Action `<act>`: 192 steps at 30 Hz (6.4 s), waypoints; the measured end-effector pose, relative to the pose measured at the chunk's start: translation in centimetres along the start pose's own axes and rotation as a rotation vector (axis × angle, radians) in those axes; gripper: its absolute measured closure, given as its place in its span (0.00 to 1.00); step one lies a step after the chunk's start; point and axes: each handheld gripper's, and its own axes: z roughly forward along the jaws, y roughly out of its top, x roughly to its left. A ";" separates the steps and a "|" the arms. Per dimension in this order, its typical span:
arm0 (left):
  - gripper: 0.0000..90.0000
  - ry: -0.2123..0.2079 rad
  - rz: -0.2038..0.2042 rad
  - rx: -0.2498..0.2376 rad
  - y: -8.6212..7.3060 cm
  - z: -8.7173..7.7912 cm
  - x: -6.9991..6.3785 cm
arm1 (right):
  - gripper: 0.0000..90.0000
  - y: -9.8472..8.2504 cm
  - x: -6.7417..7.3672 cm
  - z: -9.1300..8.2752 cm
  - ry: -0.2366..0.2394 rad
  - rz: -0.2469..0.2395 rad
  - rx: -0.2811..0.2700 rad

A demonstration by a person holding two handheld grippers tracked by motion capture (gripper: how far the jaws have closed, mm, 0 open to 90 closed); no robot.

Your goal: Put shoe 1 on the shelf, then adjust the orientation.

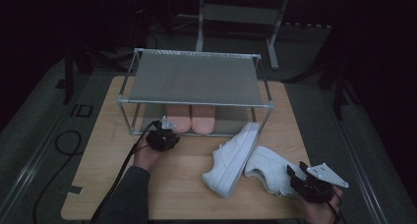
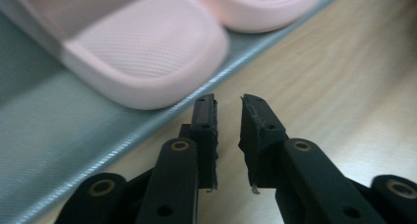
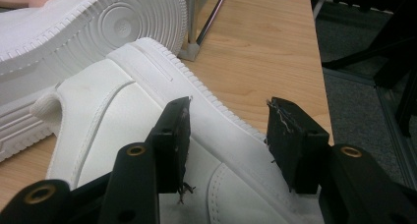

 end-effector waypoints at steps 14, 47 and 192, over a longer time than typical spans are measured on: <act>0.74 -0.150 0.017 -0.059 0.1 -1.7 -3.5 | 0.57 0.0 0.0 0.0 0.000 -0.001 -0.003; 0.75 -0.246 0.127 -0.036 1.3 -0.3 -7.8 | 0.57 0.0 0.0 0.0 0.000 -0.004 -0.002; 0.79 -0.533 0.165 -0.120 4.5 -1.8 -10.4 | 0.57 0.0 0.0 0.1 0.002 -0.012 0.001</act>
